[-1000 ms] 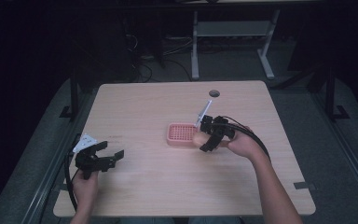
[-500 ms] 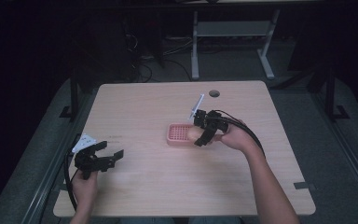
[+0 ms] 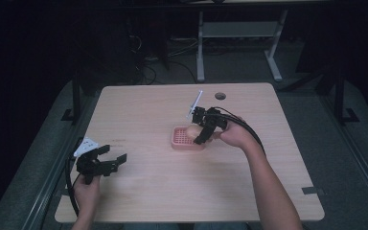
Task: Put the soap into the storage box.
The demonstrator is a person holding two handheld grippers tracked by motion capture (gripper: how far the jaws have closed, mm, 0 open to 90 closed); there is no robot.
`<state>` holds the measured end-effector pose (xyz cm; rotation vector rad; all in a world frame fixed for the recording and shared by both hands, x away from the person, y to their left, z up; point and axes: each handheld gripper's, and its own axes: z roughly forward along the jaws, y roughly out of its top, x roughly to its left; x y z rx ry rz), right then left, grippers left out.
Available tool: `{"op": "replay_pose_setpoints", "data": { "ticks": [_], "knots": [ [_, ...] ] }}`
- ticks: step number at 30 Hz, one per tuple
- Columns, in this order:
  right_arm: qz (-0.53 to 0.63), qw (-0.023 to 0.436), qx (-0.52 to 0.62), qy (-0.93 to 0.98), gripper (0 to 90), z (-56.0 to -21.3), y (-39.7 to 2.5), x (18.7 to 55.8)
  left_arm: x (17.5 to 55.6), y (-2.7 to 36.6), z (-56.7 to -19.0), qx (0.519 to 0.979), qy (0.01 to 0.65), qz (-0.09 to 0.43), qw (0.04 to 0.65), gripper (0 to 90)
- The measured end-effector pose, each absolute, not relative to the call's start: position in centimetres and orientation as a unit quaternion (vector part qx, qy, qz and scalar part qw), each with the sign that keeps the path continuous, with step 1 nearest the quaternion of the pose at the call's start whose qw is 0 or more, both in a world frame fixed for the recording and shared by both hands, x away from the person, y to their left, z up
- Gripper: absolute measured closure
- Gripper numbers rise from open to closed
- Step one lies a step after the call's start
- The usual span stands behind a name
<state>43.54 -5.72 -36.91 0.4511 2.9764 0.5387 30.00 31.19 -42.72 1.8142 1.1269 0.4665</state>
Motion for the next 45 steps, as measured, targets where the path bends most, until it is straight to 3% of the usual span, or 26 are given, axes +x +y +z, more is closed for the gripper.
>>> {"op": "replay_pose_setpoints", "data": {
  "ticks": [12,45],
  "knots": [
    [0.18,0.041,0.142,0.972,31.9,-36.5,-4.2,44.8,30.0,31.2,-42.7,0.737,0.457,0.189,0.46,14.2],
    [0.15,0.021,0.152,0.977,31.7,-40.3,-1.9,47.3,30.0,31.3,-42.7,0.736,0.46,0.186,0.46,14.2]
  ]
}}
